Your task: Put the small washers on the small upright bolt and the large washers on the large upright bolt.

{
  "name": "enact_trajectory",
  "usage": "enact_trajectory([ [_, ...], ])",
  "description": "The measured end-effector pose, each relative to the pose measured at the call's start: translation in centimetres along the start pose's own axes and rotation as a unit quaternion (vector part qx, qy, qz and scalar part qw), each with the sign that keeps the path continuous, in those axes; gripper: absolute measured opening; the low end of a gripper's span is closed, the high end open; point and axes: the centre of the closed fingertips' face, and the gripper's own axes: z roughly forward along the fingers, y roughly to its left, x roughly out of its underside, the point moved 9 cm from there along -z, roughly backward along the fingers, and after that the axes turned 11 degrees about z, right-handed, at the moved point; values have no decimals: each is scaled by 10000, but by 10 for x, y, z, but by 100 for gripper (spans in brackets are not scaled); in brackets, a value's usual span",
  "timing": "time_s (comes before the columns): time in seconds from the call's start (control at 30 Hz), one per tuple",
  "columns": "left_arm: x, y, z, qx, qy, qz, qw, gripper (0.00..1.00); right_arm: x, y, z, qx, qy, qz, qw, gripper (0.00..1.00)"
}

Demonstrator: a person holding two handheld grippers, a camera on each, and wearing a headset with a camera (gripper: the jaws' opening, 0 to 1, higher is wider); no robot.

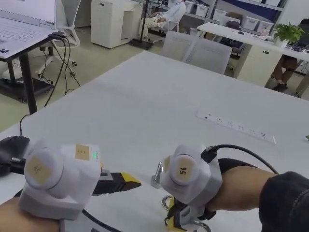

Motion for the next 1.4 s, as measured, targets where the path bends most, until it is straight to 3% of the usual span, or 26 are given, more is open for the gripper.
enact_trajectory([
  [0.67,-1,0,3,49,32,17,10000,79,27,-4,-48,311,-125,312,9990,14],
  [1.0,-1,1,3,53,28,22,10000,79,40,-6,-63,408,-157,461,9980,14],
  [1.4,-1,1,4,67,35,12,10000,79,57,-24,-91,737,-246,725,9943,14],
])
